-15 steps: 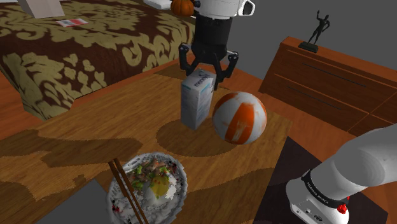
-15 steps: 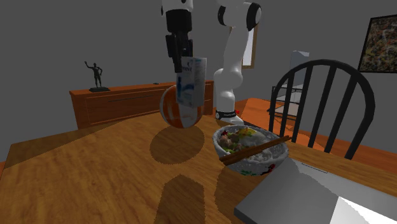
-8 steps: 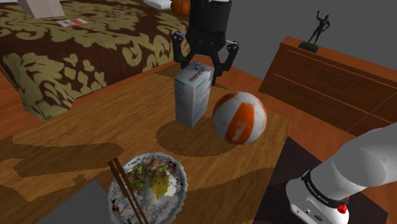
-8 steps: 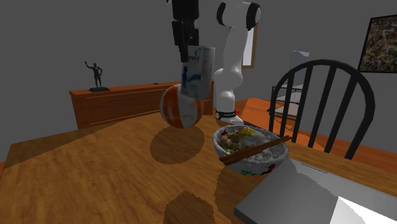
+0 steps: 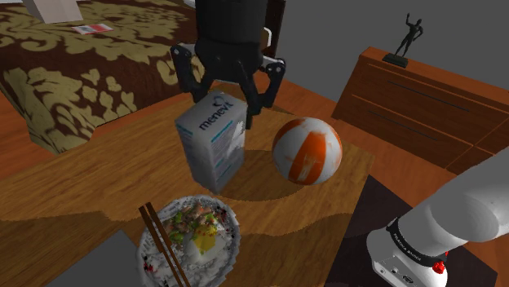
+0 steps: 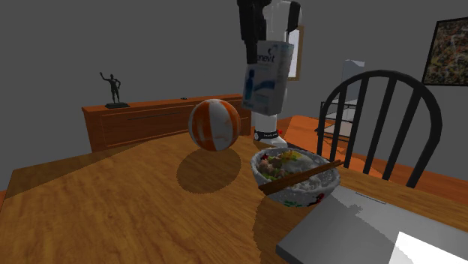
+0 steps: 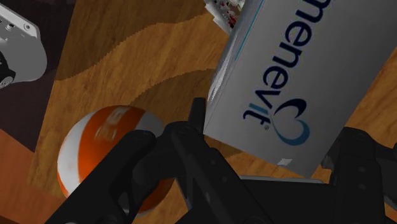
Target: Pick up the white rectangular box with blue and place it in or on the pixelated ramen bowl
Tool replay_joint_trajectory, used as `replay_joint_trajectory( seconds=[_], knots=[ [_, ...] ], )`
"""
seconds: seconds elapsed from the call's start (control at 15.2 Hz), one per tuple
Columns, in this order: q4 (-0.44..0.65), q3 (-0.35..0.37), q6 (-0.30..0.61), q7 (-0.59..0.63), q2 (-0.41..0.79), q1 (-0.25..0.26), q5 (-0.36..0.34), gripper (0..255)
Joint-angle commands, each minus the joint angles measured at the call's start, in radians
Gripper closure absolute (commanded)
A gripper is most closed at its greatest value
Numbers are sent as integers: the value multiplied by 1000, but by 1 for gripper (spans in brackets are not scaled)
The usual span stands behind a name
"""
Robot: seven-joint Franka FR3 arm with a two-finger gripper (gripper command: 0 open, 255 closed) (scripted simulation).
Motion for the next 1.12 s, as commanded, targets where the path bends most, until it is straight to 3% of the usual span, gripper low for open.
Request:
replay_joint_trajectory(
  seconds=[0.0, 0.13, 0.2, 1.06],
  knots=[
    [57, 55, -11, 90, 70, 26, -56, 255],
    [123, 102, -29, 186, 159, 74, -132, 255],
    [184, 129, -51, 266, 239, 133, -204, 255],
    [-32, 110, 136, 223, 177, 100, -149, 255]
  ],
)
